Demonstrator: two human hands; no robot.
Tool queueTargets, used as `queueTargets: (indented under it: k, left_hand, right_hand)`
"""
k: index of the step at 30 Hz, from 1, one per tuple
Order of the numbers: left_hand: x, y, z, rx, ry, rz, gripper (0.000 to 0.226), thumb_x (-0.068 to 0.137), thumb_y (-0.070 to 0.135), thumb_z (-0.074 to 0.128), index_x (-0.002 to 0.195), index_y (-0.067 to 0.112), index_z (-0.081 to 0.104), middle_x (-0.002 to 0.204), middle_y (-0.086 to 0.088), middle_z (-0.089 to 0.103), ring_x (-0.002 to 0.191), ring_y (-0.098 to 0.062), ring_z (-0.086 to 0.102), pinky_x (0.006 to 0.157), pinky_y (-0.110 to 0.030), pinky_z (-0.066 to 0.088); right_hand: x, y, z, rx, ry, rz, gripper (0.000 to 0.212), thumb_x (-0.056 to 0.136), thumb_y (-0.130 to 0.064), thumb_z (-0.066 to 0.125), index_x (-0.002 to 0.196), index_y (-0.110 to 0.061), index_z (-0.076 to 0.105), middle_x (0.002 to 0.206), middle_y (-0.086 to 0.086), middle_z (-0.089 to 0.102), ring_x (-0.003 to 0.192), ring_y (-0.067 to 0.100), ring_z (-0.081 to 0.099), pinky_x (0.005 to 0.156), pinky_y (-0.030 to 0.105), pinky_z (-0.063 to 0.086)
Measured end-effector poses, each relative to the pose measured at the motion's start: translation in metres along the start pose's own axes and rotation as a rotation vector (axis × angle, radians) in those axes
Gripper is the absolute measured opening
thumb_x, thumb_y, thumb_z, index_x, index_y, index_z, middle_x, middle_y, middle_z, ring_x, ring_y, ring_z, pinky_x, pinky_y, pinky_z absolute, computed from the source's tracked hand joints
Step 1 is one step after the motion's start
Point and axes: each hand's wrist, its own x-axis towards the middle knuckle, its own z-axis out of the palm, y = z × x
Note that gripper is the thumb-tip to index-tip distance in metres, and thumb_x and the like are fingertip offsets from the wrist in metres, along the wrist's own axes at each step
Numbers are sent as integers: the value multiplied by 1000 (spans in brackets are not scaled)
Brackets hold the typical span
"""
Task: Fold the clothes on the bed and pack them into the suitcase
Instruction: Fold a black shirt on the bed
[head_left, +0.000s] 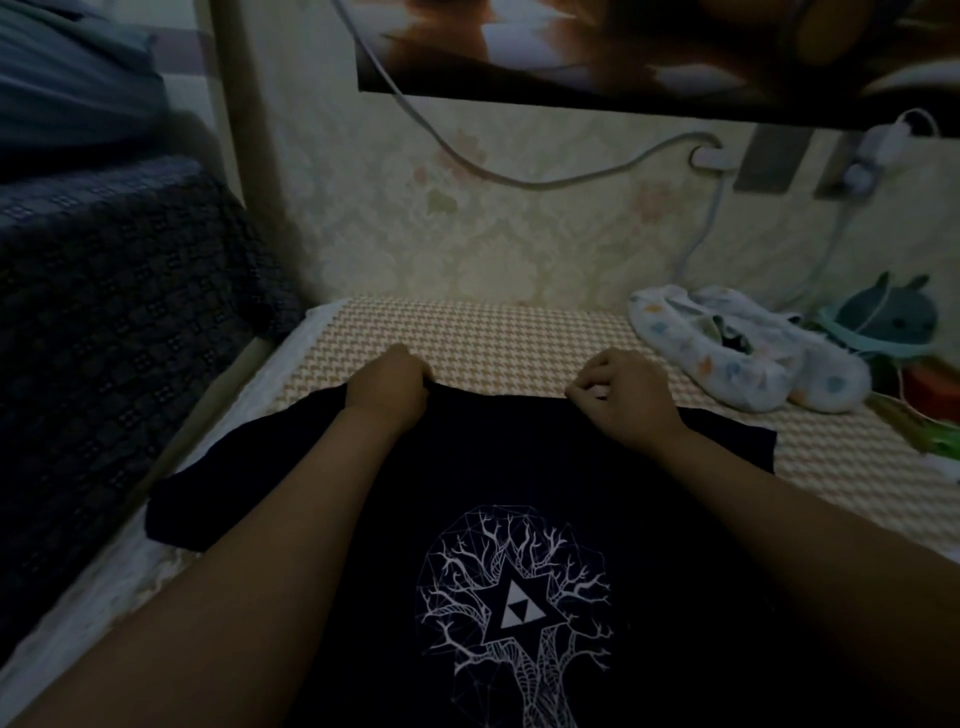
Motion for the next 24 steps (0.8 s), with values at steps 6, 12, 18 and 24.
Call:
queueTargets:
  k: [6, 12, 18, 24]
  left_hand:
    - [2, 1, -11, 7, 43, -75, 19, 89, 32, 64, 100, 19, 72, 129, -16, 42, 100, -36, 56, 79, -38, 51]
    - [10, -3, -21, -14, 49, -155, 26, 97, 24, 51, 105, 6, 68, 108, -16, 65, 99, -34, 60, 76, -35, 44]
    - [19, 4, -7, -586, 118, -230, 30, 99, 22, 45, 128, 16, 46, 109, -11, 61, 95, -31, 60, 79, -34, 47]
    - [0, -12, 16, -122, -247, -13, 58, 101, 44, 38, 153, 30, 17, 161, -8, 14, 145, -30, 18, 117, -41, 18]
  right_hand:
    - [2, -35, 11, -28, -258, -15, 21, 83, -49, 68, 82, -29, 74, 88, -6, 62, 78, 14, 60, 65, 25, 44]
    - [27, -40, 10, -291, 6, 299, 33, 97, -39, 48, 89, -14, 68, 89, 7, 69, 77, 26, 61, 55, 26, 33]
    - [67, -27, 23, 115, -38, 608, 29, 94, -31, 49, 98, -8, 67, 105, 10, 71, 90, 29, 66, 81, 31, 53]
    - [8, -42, 10, 265, -270, 274, 56, 101, -29, 46, 151, -15, 26, 155, 6, 31, 141, 22, 32, 111, 26, 25]
